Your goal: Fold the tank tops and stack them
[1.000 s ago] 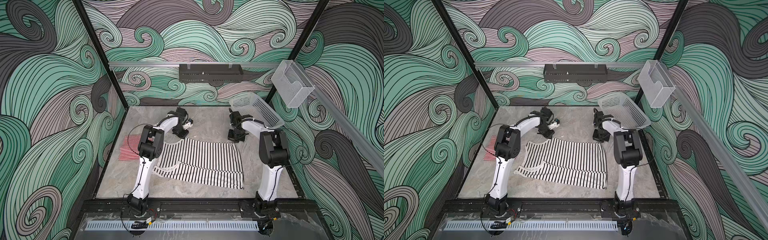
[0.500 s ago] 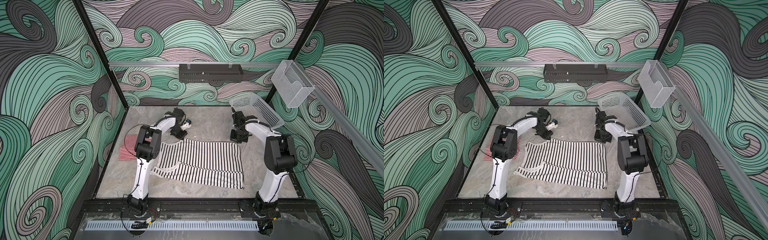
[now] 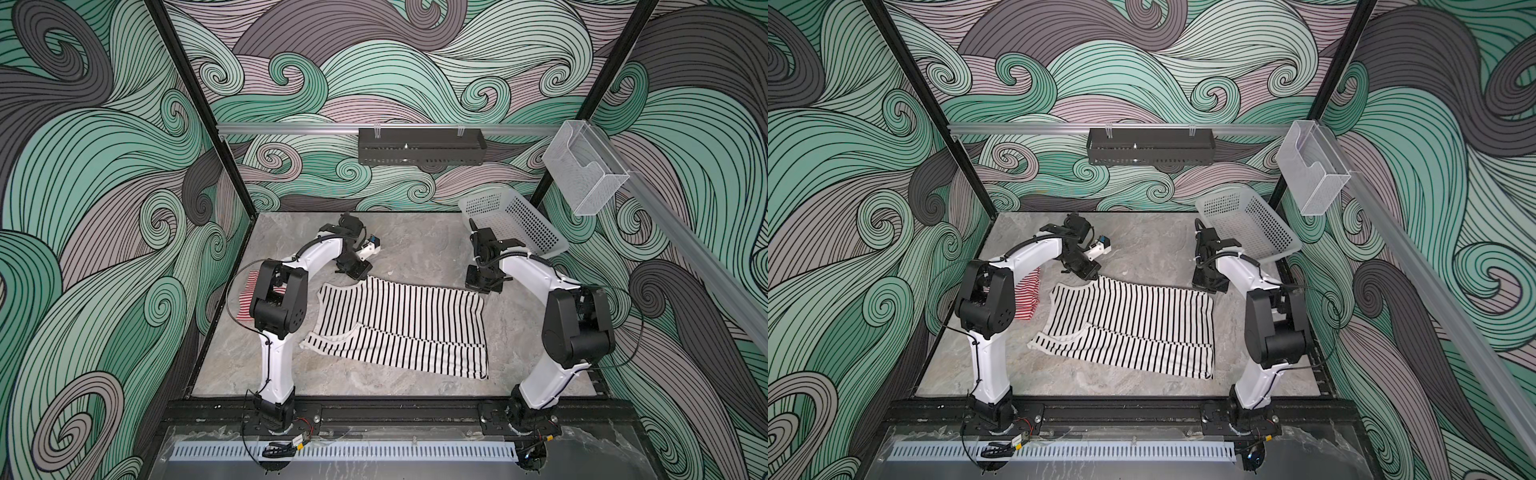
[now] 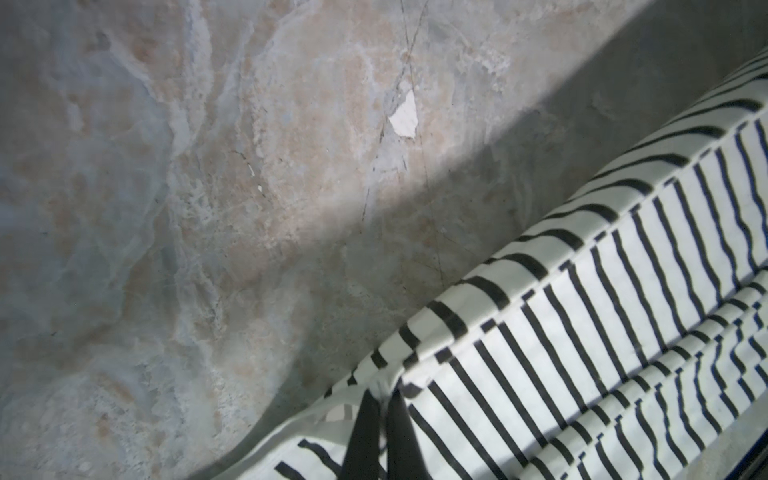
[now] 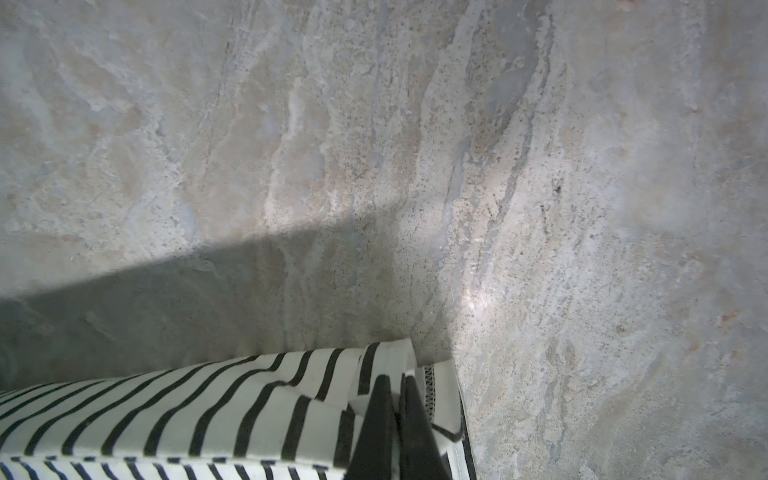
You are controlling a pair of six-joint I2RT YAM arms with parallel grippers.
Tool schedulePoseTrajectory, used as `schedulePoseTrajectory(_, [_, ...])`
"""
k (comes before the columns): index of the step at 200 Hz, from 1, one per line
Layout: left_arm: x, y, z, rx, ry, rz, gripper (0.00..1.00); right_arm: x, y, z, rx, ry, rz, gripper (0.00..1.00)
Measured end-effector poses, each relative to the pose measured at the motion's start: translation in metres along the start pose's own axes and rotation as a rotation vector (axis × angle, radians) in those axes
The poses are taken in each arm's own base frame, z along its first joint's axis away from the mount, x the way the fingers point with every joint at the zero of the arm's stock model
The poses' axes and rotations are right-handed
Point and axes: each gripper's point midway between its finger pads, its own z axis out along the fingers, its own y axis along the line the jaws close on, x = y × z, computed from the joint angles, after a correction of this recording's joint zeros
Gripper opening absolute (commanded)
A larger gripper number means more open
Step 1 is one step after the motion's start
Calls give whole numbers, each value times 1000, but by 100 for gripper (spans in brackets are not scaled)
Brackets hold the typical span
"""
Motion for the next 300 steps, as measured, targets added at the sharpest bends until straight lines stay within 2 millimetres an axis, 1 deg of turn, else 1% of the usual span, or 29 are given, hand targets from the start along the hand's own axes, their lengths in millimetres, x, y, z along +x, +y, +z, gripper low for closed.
schedulePoseTrajectory(25, [13, -6, 1, 17, 19, -7, 0, 7, -1, -7, -10, -11, -5, 0])
schedulePoseTrajectory(45, [22, -11, -2, 27, 24, -9, 0, 14, -1, -7, -11, -8, -13, 0])
schedulePoseTrajectory(99, [49, -27, -13, 44, 23, -10, 0, 44, -3, 9, 23, 52, -53, 0])
schedulePoseTrajectory(136, [65, -32, -8, 56, 53, -7, 0, 58, -8, 13, 49, 65, -70, 0])
schedulePoseTrajectory(172, [83, -47, -3, 74, 89, 19, 0, 67, -14, 12, 52, 59, -60, 0])
schedulePoseTrajectory(200, [94, -56, 0, 82, 110, 31, 0, 74, -18, 16, 60, 72, -54, 0])
schedulePoseTrajectory(215, [98, -58, 2, 84, 118, 33, 0, 77, -19, 19, 63, 78, -52, 0])
schedulePoseTrajectory(242, [98, -57, 3, 76, 119, 36, 0, 80, -18, 22, 62, 79, -51, 0])
schedulePoseTrajectory(293, [98, -55, 4, 67, 121, 40, 0, 96, -21, 32, 74, 109, -52, 0])
schedulePoseTrajectory(300, [99, -56, 5, 68, 124, 46, 3, 97, -21, 33, 74, 109, -51, 0])
